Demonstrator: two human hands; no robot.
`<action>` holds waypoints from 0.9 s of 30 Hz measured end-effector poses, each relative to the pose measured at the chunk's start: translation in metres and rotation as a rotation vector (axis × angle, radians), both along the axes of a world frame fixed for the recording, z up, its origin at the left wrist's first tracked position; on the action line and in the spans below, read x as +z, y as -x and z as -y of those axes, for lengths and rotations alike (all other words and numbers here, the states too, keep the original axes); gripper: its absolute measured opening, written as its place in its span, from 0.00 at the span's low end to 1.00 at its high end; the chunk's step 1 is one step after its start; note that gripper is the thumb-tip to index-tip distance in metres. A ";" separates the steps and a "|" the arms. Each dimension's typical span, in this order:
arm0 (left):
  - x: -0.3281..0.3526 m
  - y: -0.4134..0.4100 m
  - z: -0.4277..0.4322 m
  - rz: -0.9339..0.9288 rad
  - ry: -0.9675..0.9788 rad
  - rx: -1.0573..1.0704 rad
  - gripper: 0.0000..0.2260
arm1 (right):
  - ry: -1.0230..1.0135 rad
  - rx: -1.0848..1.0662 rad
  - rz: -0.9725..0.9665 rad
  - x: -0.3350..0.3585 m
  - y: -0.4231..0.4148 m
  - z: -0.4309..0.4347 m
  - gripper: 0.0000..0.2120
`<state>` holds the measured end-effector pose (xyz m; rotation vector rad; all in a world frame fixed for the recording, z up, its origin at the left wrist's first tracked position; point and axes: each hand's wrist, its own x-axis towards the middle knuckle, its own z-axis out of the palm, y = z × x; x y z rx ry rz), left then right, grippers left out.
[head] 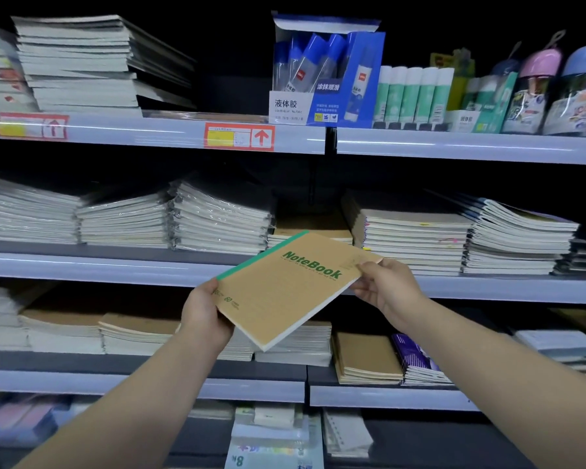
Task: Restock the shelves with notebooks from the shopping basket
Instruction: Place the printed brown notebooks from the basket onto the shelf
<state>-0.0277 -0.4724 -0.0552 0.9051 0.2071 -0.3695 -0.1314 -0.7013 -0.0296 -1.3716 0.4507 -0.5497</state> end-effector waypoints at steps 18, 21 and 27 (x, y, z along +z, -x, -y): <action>0.017 0.014 0.013 -0.036 0.048 0.228 0.05 | 0.058 -0.044 0.008 -0.002 -0.013 -0.019 0.07; 0.019 0.016 0.012 -0.043 0.071 0.252 0.06 | 0.117 -0.066 0.000 0.001 -0.015 -0.023 0.13; 0.021 0.020 0.012 -0.105 0.126 0.292 0.06 | 0.234 -0.082 0.041 0.015 -0.017 -0.038 0.22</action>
